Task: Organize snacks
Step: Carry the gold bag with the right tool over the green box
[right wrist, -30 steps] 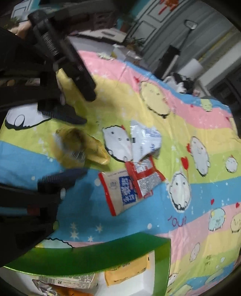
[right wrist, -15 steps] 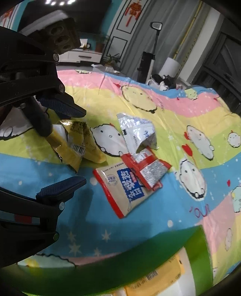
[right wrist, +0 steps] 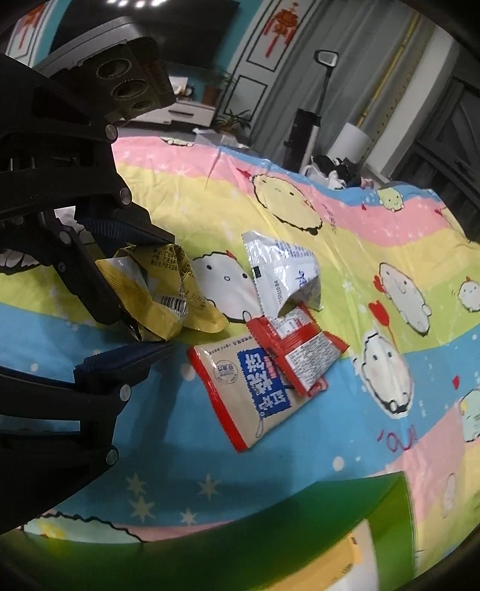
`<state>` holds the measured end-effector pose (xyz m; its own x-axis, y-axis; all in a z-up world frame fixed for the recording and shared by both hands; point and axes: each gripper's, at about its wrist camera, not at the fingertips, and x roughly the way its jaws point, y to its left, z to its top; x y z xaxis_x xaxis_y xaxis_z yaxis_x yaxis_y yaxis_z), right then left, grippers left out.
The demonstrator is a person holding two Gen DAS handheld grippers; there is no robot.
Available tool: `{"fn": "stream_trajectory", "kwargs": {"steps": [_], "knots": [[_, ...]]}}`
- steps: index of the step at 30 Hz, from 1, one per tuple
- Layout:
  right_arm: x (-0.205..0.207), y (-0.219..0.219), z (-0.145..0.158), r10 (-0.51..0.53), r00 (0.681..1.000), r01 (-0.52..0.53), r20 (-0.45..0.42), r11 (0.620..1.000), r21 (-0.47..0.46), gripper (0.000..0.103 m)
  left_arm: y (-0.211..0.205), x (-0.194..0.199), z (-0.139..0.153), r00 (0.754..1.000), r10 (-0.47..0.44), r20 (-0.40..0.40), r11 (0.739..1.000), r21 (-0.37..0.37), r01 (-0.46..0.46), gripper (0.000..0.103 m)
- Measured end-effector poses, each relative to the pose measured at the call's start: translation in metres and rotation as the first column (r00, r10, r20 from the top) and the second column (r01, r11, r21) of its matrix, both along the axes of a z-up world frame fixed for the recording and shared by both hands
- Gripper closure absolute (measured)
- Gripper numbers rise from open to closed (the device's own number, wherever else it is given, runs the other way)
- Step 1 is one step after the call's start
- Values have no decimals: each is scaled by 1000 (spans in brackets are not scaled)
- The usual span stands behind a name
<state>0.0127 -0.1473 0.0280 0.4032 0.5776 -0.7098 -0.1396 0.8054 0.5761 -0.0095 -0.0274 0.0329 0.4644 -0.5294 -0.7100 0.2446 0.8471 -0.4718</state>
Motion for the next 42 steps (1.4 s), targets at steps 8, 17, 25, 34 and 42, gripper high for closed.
{"fn": "stream_trajectory", "kwargs": {"steps": [8,17,25,34,42], "knots": [[-23,-17,46,-13,991,10,134,1000,28,50,-16,-12,46,991,-17,130,1000,21,14,63],[-51,-68,94,-130,949,127,287,991,32,50,-69,-14,88,961,-115,250,993,22,113,63],[-59,-127,97,-259,920,253,294,966,57,50,-127,-5,94,943,-219,249,976,54,212,63],[-55,-175,80,-355,908,345,222,935,84,50,-176,9,80,934,-303,189,953,74,294,63],[-47,-199,61,-405,904,393,137,913,108,50,-200,18,64,933,-337,128,940,97,327,63]]}}
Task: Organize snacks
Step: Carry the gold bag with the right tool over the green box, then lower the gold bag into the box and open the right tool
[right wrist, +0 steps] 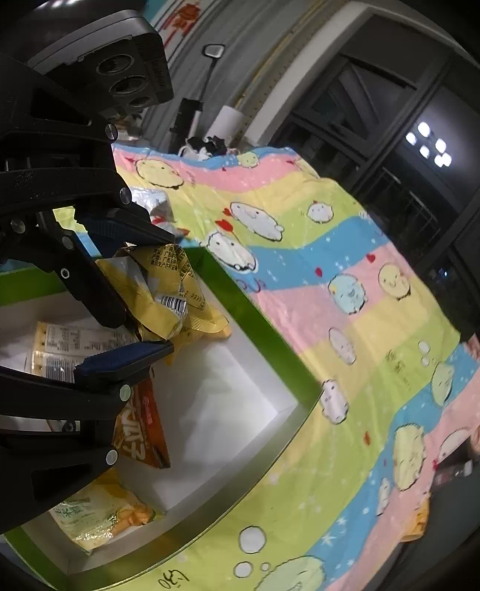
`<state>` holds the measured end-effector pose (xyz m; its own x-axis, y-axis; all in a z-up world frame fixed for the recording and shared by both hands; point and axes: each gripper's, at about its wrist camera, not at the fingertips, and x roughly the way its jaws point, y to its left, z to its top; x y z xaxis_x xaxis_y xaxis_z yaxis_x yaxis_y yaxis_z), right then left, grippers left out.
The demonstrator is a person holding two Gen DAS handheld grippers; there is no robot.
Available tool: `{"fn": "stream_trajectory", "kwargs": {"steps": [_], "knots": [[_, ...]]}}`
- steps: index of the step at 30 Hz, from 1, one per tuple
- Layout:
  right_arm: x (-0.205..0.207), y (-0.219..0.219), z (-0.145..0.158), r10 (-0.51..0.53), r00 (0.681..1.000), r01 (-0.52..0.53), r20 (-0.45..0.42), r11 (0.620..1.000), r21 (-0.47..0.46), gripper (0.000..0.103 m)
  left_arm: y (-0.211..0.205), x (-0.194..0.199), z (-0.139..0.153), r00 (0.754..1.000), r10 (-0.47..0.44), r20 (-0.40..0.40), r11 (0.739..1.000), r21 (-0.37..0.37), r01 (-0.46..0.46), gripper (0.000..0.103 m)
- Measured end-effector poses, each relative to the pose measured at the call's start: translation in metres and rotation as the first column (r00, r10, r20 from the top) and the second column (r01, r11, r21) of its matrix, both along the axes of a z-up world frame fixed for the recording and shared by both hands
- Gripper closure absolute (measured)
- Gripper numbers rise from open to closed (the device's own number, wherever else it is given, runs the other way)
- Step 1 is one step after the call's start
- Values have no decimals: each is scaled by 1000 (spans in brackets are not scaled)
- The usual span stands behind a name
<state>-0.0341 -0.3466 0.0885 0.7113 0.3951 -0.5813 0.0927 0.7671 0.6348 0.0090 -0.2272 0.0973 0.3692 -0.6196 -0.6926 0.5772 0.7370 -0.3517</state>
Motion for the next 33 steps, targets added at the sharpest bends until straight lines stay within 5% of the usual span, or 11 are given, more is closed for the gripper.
{"fn": "stream_trajectory", "kwargs": {"steps": [12,22,33], "knots": [[7,-11,-20,-20,997,22,-77,999,24,50,-11,9,-17,996,4,-90,1000,18,-3,63],[6,-15,-21,-65,993,64,-101,998,-6,50,-13,4,-17,996,-7,-91,1000,6,8,62],[-8,-10,5,-116,993,115,-14,990,-81,46,33,-15,10,998,60,16,998,-30,-59,40]]}}
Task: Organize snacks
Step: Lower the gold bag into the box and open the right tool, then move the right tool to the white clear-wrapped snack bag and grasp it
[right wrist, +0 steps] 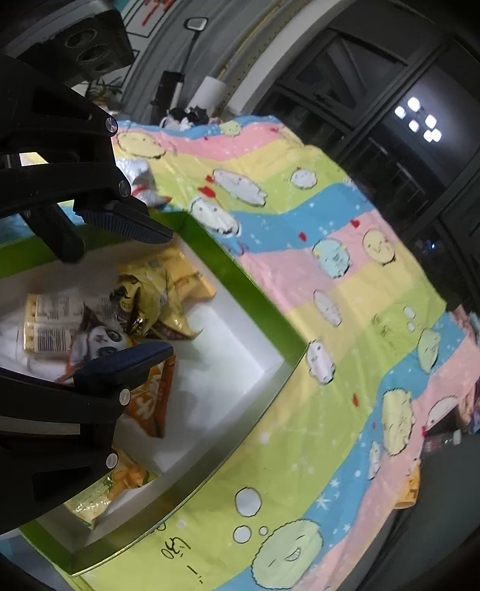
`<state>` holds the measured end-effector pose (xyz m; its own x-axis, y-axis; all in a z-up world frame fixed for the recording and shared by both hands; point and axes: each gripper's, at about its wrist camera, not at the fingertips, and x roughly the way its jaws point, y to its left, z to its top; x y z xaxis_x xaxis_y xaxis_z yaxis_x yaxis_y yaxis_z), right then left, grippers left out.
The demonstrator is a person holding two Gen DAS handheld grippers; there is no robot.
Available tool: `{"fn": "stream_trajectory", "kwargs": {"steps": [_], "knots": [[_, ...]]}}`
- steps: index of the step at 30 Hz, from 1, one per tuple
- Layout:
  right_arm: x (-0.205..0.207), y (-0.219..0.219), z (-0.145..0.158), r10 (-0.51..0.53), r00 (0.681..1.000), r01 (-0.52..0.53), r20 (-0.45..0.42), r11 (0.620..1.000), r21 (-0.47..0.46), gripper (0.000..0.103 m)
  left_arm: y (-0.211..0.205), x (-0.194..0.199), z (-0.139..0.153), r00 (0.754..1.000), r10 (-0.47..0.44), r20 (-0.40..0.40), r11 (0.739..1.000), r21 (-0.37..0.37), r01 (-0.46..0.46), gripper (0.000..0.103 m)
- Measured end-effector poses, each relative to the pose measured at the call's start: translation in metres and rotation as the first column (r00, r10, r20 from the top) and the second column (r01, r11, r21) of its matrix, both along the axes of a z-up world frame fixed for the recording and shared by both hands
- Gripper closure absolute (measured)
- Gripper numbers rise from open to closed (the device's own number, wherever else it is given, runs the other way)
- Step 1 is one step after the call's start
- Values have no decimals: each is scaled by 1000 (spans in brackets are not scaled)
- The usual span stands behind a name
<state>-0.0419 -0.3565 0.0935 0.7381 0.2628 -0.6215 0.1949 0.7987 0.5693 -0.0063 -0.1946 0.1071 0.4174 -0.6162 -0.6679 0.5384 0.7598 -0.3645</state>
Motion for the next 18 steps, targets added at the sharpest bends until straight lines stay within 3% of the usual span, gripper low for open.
{"fn": "stream_trajectory", "kwargs": {"steps": [5,11,15,18], "knots": [[-1,15,12,15,1000,-14,27,999,-44,37,41,-7,10,997,69,18,997,-46,-68,25],[2,38,18,54,998,-50,44,995,-84,24,92,-12,12,982,188,17,980,-63,-187,15],[4,58,23,94,994,-88,51,989,-123,23,126,-14,10,968,251,-10,966,-67,-251,13],[4,74,26,123,991,-114,54,981,-157,23,153,-19,4,955,297,-12,952,-74,-297,3]]}}
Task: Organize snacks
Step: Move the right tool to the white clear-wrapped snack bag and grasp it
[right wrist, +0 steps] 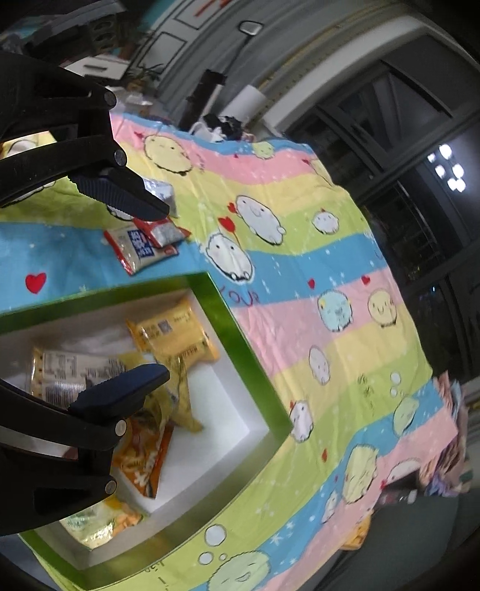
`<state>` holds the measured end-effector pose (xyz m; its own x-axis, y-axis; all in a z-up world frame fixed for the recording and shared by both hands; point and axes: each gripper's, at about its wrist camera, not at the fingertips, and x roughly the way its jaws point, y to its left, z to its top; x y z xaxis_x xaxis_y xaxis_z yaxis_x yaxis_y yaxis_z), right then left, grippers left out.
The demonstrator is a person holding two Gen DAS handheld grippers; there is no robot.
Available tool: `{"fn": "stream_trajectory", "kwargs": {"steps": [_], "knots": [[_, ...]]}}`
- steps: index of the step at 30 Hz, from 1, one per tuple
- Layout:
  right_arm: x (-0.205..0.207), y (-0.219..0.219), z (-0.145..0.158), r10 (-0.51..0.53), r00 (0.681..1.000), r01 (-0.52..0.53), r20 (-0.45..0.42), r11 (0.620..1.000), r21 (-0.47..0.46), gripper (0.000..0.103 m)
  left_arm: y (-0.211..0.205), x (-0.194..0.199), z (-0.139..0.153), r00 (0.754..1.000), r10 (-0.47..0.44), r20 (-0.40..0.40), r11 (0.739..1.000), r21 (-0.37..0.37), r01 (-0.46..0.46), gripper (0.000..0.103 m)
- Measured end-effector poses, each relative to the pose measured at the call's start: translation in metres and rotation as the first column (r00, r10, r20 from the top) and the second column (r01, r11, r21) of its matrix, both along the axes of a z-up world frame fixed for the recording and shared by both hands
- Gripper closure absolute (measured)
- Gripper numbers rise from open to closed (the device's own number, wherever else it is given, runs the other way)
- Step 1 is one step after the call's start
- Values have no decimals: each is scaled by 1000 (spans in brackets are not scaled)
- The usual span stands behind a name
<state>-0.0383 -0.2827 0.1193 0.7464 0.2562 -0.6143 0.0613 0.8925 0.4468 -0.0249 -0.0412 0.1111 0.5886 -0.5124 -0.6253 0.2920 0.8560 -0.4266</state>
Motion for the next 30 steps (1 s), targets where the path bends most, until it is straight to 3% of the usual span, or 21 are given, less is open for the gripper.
{"fn": "stream_trajectory", "kwargs": {"steps": [3,9,18,24,30], "knots": [[1,13,0,18,1000,-18,5,1000,-23,17,27,-1,-9,998,65,-12,998,15,-65,3],[8,39,-5,51,999,-52,-8,996,-71,16,64,1,-29,982,186,-17,981,63,-184,3],[26,97,-13,165,984,-172,-64,976,-130,16,92,9,-48,966,245,-79,969,64,-240,3],[83,160,-32,292,938,-322,-185,934,-158,16,106,12,-54,948,295,-118,955,68,-289,4],[135,199,-61,310,914,-352,-262,927,-130,20,118,14,-56,939,314,-142,950,41,-311,4]]}}
